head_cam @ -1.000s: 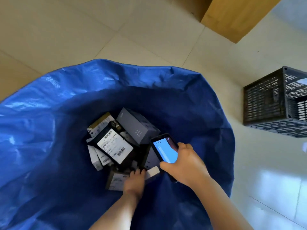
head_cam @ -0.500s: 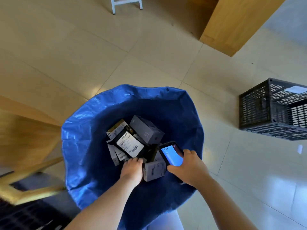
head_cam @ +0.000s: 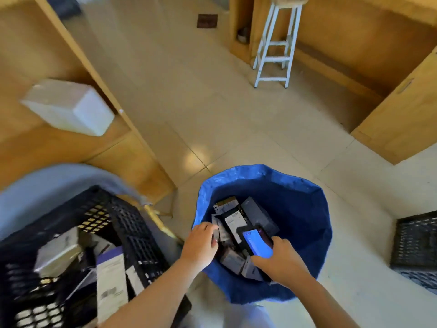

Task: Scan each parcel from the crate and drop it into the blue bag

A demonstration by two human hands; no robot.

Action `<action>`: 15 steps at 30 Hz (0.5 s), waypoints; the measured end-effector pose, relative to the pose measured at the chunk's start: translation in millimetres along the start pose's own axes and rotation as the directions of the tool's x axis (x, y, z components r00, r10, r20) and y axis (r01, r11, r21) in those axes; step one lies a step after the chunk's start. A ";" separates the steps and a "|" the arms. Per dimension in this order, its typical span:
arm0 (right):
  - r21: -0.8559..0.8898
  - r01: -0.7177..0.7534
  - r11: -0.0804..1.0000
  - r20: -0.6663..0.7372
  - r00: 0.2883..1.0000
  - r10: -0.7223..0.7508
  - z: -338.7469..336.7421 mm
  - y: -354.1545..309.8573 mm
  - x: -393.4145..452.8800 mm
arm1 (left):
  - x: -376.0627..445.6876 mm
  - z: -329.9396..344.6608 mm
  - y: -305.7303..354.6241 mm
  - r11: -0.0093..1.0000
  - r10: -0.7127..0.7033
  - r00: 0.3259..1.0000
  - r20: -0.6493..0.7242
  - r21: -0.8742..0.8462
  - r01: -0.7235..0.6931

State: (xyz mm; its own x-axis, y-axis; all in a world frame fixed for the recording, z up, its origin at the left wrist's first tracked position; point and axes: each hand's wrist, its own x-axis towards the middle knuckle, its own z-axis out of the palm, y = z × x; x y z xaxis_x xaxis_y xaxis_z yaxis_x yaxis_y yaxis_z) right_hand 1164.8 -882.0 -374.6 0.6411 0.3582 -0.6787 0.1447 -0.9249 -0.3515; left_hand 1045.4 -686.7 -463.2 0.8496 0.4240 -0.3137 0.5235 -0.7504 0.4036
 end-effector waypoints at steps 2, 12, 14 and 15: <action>-0.040 0.056 0.998 0.038 0.998 -0.054 11.3 -27.9 -11.7 | -27.7 -14.3 -29.3 0.999 0.000 0.999 -0.037 0.032 0.001; -0.004 0.199 0.980 0.122 0.973 -0.197 121.4 -139.3 -66.4 | -182.8 -34.9 -189.4 0.964 -0.263 0.955 -0.139 -0.081 0.254; -0.007 0.207 0.978 0.126 0.971 -0.204 144.8 -155.7 -76.8 | -211.4 -31.9 -218.7 0.937 -0.342 0.937 -0.073 -0.106 0.333; -0.019 0.211 0.977 0.124 0.970 -0.208 156.5 -162.8 -81.4 | -224.6 -29.8 -232.0 0.923 -0.373 0.927 -0.038 -0.115 0.367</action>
State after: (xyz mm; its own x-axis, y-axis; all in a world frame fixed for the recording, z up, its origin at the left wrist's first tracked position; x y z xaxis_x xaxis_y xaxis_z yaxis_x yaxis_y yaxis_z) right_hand 971.1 -740.7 -363.0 0.4985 0.5553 -0.6657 0.2912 -0.8305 -0.4748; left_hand 735.1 -592.7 -460.7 0.5944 0.6923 -0.4091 0.8025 -0.4786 0.3562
